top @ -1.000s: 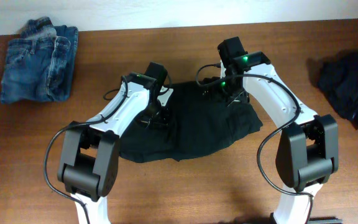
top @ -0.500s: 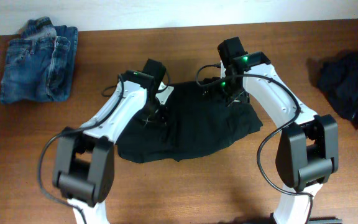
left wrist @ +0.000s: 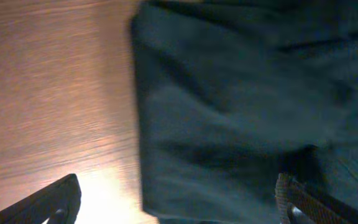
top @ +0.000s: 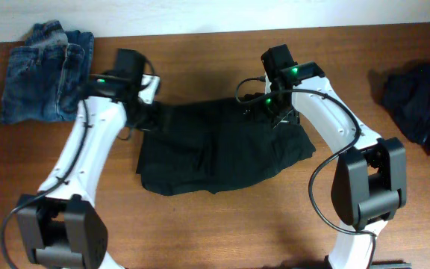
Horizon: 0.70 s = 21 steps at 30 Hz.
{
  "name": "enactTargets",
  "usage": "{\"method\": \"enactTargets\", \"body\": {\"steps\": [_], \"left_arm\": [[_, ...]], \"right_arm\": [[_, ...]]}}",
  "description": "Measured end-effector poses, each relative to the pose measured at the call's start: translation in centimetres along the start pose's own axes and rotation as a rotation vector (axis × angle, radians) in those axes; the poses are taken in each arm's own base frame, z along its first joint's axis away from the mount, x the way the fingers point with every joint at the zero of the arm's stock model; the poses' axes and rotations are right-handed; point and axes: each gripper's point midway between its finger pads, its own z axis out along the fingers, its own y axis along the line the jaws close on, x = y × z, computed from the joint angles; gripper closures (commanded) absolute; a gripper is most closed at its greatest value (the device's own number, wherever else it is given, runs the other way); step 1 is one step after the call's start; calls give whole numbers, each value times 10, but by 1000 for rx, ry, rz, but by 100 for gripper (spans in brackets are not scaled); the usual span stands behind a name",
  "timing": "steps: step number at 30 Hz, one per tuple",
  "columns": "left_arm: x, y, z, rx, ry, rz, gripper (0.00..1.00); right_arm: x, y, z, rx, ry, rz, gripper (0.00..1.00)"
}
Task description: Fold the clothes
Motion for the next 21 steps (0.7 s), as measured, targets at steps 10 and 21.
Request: {"method": "enactTargets", "body": {"steps": [10, 21], "left_arm": [[1, 3, 41, 223, 58, 9, 1], [1, 11, 65, 324, 60, 13, 1]], "right_arm": [[0, 0, 0, 0, 1, 0, 1], [2, -1, 0, 3, 7, 1, 1]]}}
